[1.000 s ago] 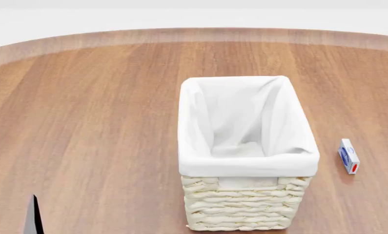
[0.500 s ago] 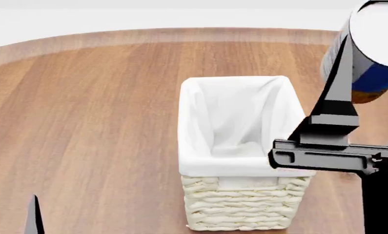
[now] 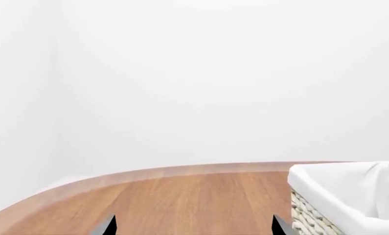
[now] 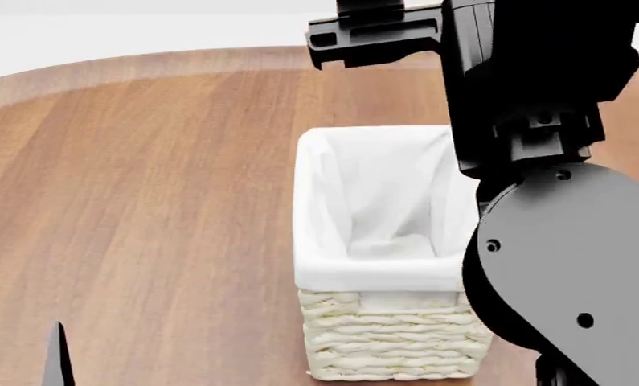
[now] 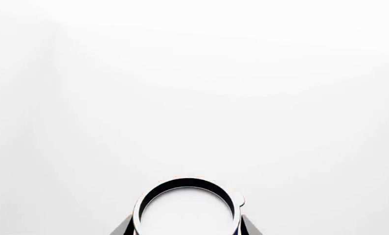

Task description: Pick up the alphabet soup and put it in the basket.

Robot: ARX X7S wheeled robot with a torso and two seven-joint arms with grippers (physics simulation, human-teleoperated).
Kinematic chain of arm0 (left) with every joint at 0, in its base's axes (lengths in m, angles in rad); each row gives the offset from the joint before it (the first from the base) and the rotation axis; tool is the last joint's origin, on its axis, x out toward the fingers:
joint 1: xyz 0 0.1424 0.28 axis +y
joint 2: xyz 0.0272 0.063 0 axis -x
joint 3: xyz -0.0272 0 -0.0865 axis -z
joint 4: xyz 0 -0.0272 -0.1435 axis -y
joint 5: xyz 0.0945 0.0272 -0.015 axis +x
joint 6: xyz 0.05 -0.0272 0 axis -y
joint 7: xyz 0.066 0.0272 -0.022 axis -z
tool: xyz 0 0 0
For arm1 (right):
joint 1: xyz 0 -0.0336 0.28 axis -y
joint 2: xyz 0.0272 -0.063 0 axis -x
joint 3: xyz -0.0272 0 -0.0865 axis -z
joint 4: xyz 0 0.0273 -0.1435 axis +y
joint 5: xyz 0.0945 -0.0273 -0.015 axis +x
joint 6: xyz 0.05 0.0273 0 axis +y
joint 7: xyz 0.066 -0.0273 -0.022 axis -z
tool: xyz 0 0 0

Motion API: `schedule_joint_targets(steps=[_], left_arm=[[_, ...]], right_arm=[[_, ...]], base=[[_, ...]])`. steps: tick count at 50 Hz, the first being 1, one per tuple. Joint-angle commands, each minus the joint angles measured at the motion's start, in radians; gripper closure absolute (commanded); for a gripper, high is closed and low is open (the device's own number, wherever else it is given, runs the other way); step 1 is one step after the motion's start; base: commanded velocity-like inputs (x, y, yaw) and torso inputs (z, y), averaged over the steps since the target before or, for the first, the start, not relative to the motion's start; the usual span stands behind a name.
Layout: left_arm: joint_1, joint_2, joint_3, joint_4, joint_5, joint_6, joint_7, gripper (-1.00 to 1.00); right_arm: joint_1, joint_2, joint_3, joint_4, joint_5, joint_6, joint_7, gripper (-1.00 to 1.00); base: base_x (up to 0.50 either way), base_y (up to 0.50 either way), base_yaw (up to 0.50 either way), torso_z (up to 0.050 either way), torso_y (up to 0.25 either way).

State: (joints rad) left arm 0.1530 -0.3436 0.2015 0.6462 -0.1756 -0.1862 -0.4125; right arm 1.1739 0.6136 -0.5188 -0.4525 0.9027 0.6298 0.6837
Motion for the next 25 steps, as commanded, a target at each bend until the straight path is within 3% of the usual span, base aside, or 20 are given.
schedule_joint_targets(steps=[1, 25], left_arm=[[-0.001, -0.002, 0.002, -0.008, -0.005, 0.005, -0.001, -1.0], [-0.017, -0.004, 0.011, -0.041, -0.017, 0.014, 0.002, -1.0]], right_arm=[[0.137, -0.108, -0.086, 0.231, -0.125, -0.008, -0.11, 1.0], [0.344, -0.35, -0.172, 0.923, -0.296, -0.183, -0.32, 1.0]], base=[[0.0, 0.0, 0.0, 0.0, 0.0], [0.0, 0.0, 0.0, 0.0, 0.0]])
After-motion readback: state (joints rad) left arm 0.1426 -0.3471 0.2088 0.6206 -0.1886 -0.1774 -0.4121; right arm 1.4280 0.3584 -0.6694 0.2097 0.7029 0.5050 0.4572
